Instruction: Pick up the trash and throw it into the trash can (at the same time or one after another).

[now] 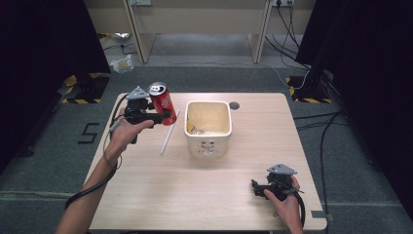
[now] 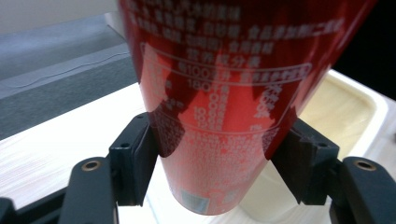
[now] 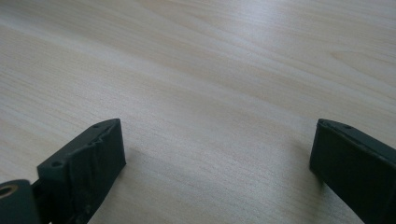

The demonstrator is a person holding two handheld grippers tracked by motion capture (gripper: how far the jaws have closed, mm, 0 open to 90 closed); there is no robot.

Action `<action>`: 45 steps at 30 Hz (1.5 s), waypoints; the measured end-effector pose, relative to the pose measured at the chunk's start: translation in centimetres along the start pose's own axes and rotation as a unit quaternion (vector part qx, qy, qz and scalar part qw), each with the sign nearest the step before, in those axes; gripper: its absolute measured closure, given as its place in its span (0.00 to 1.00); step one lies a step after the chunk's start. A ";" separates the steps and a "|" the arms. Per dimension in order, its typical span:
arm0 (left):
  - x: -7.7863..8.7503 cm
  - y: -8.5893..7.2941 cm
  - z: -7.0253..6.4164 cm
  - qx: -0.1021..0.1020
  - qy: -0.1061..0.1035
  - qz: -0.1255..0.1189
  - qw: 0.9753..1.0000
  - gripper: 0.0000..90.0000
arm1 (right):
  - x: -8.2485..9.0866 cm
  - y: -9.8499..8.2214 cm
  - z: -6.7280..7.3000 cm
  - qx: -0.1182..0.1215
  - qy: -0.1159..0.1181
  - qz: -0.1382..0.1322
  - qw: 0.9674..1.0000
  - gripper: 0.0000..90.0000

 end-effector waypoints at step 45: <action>-7.6 0.8 -7.2 -0.042 -0.062 0.048 0.996 0.37 | 0.0 0.0 0.1 0.001 0.002 0.000 1.000 0.04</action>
Point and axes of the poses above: each handheld gripper's, and its own axes: x roughly backward along the jaws, y roughly out of its top, z roughly to its left, the point moved 3 cm from there along -x, roughly forward along the jaws, and after that the axes turned 7 degrees about x, right-handed, at the moved point
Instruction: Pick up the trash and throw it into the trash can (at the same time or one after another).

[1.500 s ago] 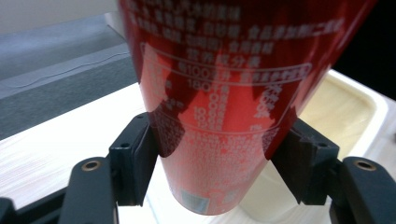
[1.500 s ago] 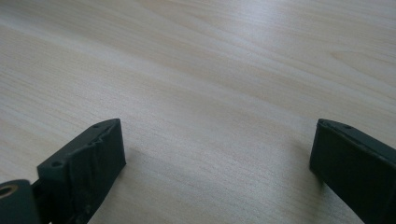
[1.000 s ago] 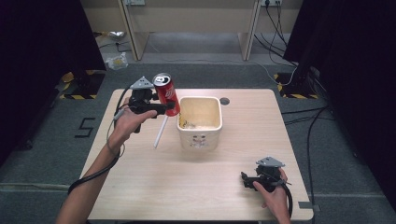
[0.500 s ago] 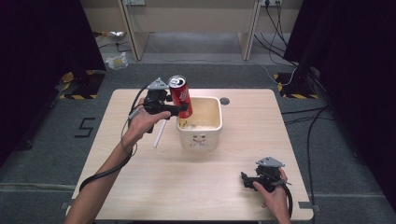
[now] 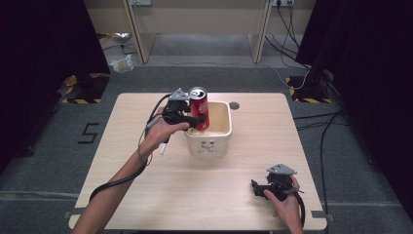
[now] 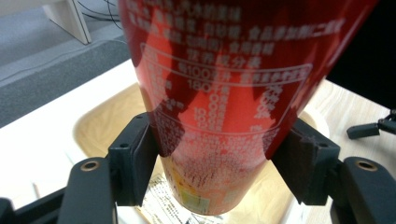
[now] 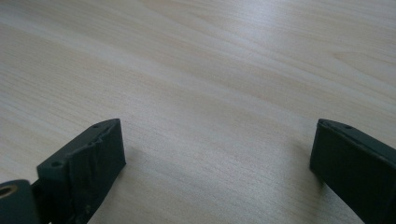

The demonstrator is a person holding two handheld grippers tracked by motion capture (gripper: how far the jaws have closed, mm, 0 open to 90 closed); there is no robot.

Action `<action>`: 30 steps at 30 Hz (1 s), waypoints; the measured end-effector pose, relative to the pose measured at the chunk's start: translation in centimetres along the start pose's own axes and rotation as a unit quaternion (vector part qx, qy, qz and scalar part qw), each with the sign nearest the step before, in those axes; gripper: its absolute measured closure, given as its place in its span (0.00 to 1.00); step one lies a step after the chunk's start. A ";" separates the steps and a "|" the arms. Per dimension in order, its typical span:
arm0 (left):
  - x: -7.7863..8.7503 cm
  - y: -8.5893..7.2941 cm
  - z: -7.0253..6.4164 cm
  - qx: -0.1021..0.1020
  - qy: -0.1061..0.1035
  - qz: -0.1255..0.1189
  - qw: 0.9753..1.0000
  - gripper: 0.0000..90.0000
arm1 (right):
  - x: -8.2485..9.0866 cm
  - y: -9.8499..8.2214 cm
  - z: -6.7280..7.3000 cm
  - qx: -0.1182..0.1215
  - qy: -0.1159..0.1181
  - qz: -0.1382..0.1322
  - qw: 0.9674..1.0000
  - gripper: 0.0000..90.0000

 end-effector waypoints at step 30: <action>-1.4 -1.3 1.1 0.006 0.006 0.035 0.999 0.29 | 0.0 0.0 0.0 0.004 0.001 0.000 1.000 0.04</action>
Point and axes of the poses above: each handheld gripper's, and its own axes: x roughly backward along the jaws, y roughly out of its top, z roughly to its left, the point moved 3 cm from there along -x, roughly forward along the jaws, and after that the axes turned 7 degrees about x, right-handed, at the moved point
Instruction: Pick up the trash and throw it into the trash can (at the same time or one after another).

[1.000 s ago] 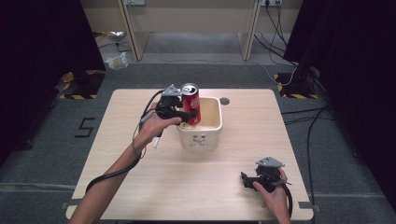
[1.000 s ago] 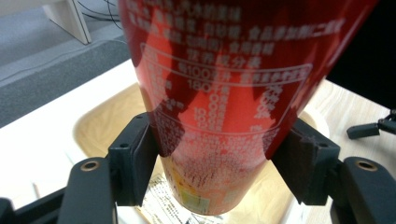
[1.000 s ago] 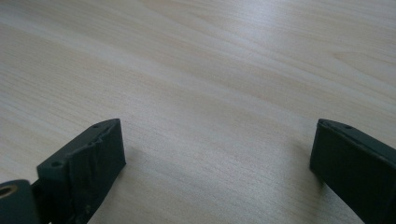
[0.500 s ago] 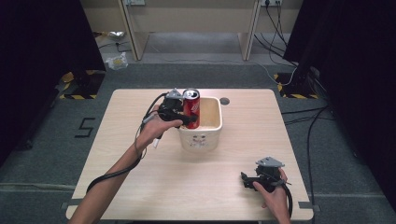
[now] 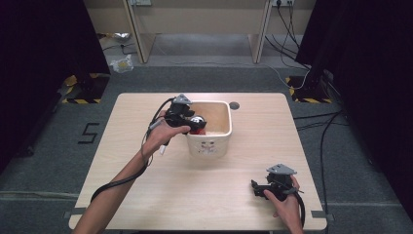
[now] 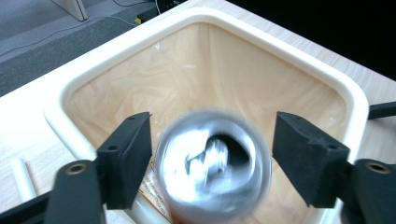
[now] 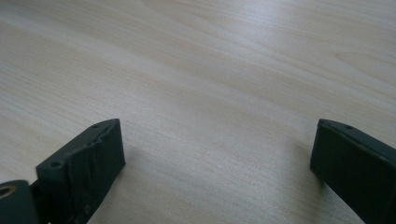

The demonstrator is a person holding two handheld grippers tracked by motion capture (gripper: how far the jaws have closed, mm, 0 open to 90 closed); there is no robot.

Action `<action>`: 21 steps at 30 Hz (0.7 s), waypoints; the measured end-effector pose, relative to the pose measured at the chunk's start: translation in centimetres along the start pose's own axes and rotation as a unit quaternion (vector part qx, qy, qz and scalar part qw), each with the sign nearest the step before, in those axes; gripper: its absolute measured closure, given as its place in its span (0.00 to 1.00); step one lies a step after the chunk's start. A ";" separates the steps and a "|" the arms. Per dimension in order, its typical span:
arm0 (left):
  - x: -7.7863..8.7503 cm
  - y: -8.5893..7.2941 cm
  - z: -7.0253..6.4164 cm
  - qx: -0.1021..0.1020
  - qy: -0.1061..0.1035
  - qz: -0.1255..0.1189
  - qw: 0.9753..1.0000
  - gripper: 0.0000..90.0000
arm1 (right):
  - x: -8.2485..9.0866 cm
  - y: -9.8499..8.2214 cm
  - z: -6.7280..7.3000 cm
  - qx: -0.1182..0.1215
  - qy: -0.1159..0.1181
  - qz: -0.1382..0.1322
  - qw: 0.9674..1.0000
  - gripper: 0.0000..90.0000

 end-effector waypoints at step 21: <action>5.6 1.4 2.0 0.032 0.007 -0.061 0.998 0.26 | 0.0 0.0 0.0 0.000 0.000 0.000 1.000 0.04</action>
Point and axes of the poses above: each handheld gripper's, and its own axes: x roughly backward along the jaws, y roughly out of its top, z roughly to its left, the point moved 3 cm from there along -x, roughly forward along the jaws, and after that the axes turned 7 degrees about x, right-handed, at the moved point
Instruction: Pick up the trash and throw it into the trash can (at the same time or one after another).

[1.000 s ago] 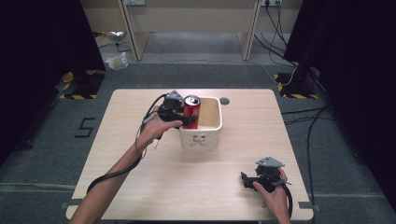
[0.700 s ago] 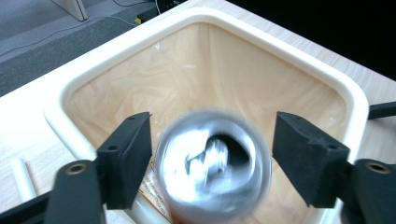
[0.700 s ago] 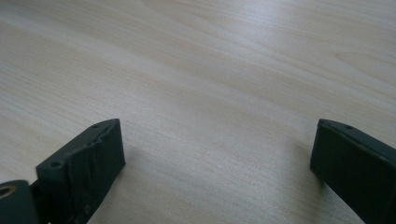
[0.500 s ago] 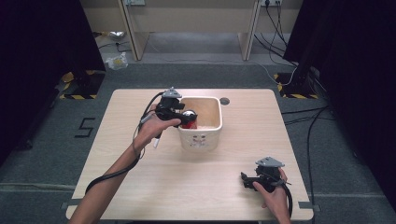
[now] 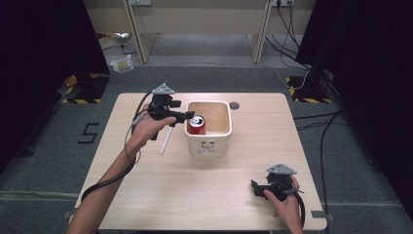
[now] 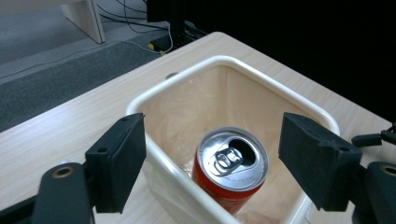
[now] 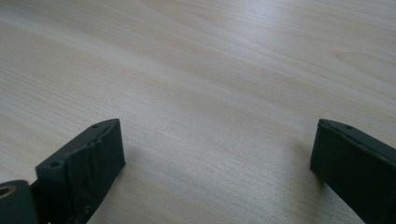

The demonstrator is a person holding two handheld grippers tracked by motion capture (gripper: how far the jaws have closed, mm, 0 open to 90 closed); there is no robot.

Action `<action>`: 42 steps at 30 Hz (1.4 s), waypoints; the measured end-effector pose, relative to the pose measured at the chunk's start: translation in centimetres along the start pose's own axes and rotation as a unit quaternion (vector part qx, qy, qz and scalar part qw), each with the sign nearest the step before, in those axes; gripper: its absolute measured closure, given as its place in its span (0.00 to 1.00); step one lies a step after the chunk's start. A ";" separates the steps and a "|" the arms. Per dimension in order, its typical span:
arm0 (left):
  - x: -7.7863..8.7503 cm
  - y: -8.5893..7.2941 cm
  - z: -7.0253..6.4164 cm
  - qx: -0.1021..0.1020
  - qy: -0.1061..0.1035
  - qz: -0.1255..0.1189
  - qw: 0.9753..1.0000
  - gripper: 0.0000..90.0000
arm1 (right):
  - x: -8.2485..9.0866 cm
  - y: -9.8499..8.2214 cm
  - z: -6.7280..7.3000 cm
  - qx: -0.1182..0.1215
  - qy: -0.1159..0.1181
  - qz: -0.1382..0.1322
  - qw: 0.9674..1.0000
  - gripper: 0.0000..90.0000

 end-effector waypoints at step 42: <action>0.1 -7.7 8.8 0.054 0.093 0.023 0.994 0.31 | 0.0 0.0 0.0 -0.001 0.001 0.001 1.000 0.03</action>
Point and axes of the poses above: each handheld gripper's, and its own axes: x roughly backward along the jaws, y roughly out of its top, z roughly to its left, the point moved 3 cm from there along -x, roughly forward along the jaws, and after that the axes turned 7 degrees about x, right-handed, at the moved point
